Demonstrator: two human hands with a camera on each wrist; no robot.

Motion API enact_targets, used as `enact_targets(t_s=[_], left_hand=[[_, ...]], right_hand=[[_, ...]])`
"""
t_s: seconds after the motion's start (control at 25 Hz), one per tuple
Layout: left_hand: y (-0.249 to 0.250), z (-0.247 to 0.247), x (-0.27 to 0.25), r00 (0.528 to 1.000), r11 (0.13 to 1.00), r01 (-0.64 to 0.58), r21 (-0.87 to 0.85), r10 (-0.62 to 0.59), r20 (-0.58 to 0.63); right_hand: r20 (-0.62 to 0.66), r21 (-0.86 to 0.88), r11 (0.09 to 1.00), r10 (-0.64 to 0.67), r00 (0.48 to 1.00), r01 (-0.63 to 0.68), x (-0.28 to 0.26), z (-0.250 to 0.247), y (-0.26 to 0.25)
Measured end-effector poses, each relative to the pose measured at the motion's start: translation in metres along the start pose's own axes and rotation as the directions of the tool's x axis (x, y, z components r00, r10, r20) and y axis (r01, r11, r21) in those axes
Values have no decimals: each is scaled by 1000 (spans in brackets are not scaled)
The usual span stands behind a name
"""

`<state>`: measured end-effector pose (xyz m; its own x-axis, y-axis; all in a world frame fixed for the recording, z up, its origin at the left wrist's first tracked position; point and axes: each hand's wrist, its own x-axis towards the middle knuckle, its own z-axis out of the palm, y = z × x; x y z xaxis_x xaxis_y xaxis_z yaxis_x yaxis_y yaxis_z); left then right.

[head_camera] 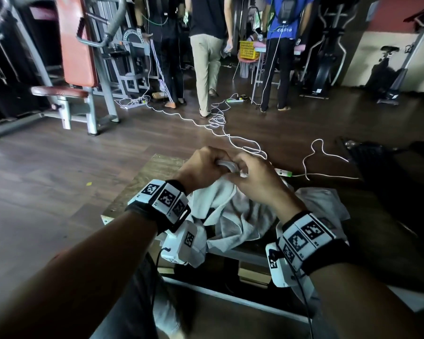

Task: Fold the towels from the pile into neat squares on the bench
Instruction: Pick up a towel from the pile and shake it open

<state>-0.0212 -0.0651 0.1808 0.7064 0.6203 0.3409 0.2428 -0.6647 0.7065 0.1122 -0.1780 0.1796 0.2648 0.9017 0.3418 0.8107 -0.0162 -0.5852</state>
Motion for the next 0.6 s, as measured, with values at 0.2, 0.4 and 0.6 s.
enact_targets(t_s=[0.2, 0.4, 0.6], left_hand=[[-24, -6, -6, 982, 988, 116, 103, -99, -160], [-28, 11, -20, 992, 980, -20, -199, -6, -126], [-16, 19, -9, 977, 969, -207, -136, 211, 14]], right_hand=[[-143, -196, 973, 98, 985, -125, -3, -12, 2], [-139, 29, 1000, -4, 990, 8, -17, 3, 9], [-152, -53, 995, -96, 984, 89, -11, 5, 9]])
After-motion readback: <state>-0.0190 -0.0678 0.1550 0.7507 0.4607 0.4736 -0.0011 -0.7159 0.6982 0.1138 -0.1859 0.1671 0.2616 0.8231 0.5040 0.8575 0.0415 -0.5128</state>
